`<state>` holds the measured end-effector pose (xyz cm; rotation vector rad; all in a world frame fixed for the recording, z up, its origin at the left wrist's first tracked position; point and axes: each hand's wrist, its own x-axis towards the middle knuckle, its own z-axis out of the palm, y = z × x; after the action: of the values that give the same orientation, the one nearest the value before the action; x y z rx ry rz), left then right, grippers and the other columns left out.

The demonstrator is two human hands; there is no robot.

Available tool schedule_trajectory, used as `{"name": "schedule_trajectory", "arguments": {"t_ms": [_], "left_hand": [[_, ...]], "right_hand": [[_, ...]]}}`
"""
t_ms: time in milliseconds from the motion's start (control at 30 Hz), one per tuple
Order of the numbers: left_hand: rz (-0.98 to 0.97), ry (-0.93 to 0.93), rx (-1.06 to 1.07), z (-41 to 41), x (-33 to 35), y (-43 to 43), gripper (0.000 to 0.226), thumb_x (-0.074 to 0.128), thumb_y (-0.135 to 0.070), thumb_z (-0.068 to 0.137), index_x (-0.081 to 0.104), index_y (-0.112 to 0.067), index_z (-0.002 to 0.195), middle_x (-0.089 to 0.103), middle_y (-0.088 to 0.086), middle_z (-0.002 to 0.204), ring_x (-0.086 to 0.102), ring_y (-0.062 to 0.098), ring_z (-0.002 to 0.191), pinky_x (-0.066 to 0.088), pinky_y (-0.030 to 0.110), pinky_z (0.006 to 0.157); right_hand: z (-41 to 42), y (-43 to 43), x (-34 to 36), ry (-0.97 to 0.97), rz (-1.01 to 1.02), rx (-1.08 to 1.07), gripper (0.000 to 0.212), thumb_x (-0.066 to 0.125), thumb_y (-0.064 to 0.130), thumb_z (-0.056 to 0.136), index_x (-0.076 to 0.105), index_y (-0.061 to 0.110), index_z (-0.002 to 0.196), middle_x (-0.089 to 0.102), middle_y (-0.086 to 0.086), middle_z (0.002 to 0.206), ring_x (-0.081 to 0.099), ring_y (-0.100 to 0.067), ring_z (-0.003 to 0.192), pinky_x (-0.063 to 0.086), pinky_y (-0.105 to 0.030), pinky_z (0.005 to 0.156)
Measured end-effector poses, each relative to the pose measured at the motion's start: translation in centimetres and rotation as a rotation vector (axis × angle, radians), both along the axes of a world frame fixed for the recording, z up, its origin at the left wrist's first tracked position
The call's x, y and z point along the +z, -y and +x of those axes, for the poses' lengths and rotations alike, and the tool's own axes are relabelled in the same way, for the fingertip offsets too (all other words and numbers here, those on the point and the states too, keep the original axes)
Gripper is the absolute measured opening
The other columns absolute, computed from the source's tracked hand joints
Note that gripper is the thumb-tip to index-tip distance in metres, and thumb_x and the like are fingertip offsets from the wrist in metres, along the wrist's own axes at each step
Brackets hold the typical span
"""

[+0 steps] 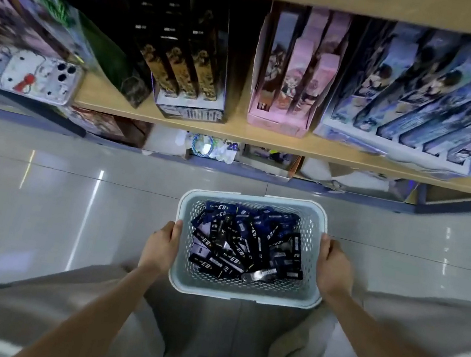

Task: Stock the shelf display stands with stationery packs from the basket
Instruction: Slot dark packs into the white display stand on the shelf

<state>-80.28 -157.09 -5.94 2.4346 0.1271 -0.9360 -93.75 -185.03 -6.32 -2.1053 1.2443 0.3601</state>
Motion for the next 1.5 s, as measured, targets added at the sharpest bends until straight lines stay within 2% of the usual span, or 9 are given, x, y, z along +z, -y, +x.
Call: {"name": "schedule_trajectory", "arguments": {"t_ms": [400,600,700,833,900,967,1133,1233,1500], "left_hand": [[-0.041,0.020,0.071,-1.2,-2.9,-0.3,0.048,0.027,-0.041,0.102,0.058,-0.006,0.092,0.065,0.013,0.081,0.063,0.031,0.078,0.053,0.042,0.072],[-0.019,0.123,0.186,-1.9,-2.2,1.9,0.015,0.038,-0.023,0.101,0.040,-0.011,0.109,0.053,0.014,0.113,0.057,0.033,0.092,0.047,0.041,0.081],[-0.061,0.378,0.052,-2.1,-1.9,3.5,0.029,0.052,-0.010,0.092,0.046,-0.006,0.120,0.047,0.012,0.120,0.047,0.028,0.106,0.038,0.040,0.093],[0.076,0.443,-0.258,-2.6,-3.3,5.1,0.020,0.057,-0.013,0.089,0.062,-0.014,0.108,0.059,0.005,0.110,0.049,0.028,0.110,0.020,0.044,0.101],[0.099,0.491,-0.396,-3.0,-4.5,5.0,0.023,0.065,-0.008,0.082,0.064,-0.011,0.105,0.063,0.007,0.105,0.053,0.033,0.114,0.014,0.059,0.109],[0.081,0.558,-0.493,-3.2,-5.7,4.8,0.028,0.070,-0.004,0.077,0.065,-0.009,0.104,0.065,0.009,0.105,0.051,0.036,0.123,0.006,0.059,0.111],[-0.018,0.500,-0.510,-3.6,-6.3,6.6,0.033,0.069,-0.015,0.084,0.062,-0.005,0.114,0.061,0.013,0.112,0.053,0.035,0.114,0.038,0.044,0.102],[-0.007,0.393,-0.510,-3.1,-6.6,7.5,0.035,0.061,-0.027,0.091,0.058,-0.009,0.121,0.052,0.010,0.118,0.046,0.027,0.110,0.036,0.035,0.096],[0.182,0.440,-0.859,-2.5,-6.0,7.1,0.029,0.042,-0.031,0.100,0.050,-0.015,0.123,0.049,0.002,0.123,0.043,0.021,0.115,0.030,0.030,0.095]], "right_hand": [[-0.6,0.0,-3.1,0.005,-0.001,0.017,0.048,0.021,0.046,0.100,0.050,0.008,0.096,0.061,-0.017,0.089,0.058,-0.037,0.084,0.043,-0.039,0.070],[-1.0,-1.0,-3.2,0.066,-0.106,0.011,0.031,0.039,0.032,0.099,0.050,0.004,0.107,0.057,-0.018,0.102,0.054,-0.036,0.092,0.041,-0.037,0.075],[-0.5,-2.7,-2.1,0.267,-0.293,0.138,0.027,0.056,0.010,0.091,0.052,-0.001,0.116,0.055,-0.016,0.109,0.055,-0.025,0.094,0.044,-0.034,0.083],[0.7,-5.2,-2.7,0.294,0.024,0.225,0.033,0.053,0.010,0.094,0.045,0.007,0.125,0.055,-0.007,0.117,0.056,-0.005,0.075,0.049,-0.024,0.074],[1.2,-6.5,-4.1,0.183,0.111,0.292,0.041,0.053,0.015,0.095,0.040,0.004,0.132,0.048,-0.010,0.128,0.058,-0.015,0.094,0.045,-0.023,0.087],[1.8,-7.4,-5.4,0.102,0.155,0.312,0.050,0.053,0.021,0.096,0.034,0.001,0.137,0.040,-0.013,0.135,0.049,-0.021,0.117,0.037,-0.021,0.099],[3.1,-7.9,-6.7,0.080,0.074,0.294,0.047,0.050,0.035,0.096,0.039,0.006,0.133,0.041,-0.009,0.130,0.046,-0.022,0.117,0.046,-0.031,0.087],[2.9,-8.1,-6.9,0.065,0.024,0.407,0.048,0.046,0.043,0.096,0.043,0.010,0.132,0.042,-0.007,0.127,0.049,-0.021,0.113,0.048,-0.031,0.076],[2.3,-7.1,-6.5,0.066,0.021,0.504,0.035,0.055,0.032,0.093,0.052,0.013,0.123,0.055,-0.005,0.117,0.059,-0.023,0.100,0.050,-0.033,0.078]]}}
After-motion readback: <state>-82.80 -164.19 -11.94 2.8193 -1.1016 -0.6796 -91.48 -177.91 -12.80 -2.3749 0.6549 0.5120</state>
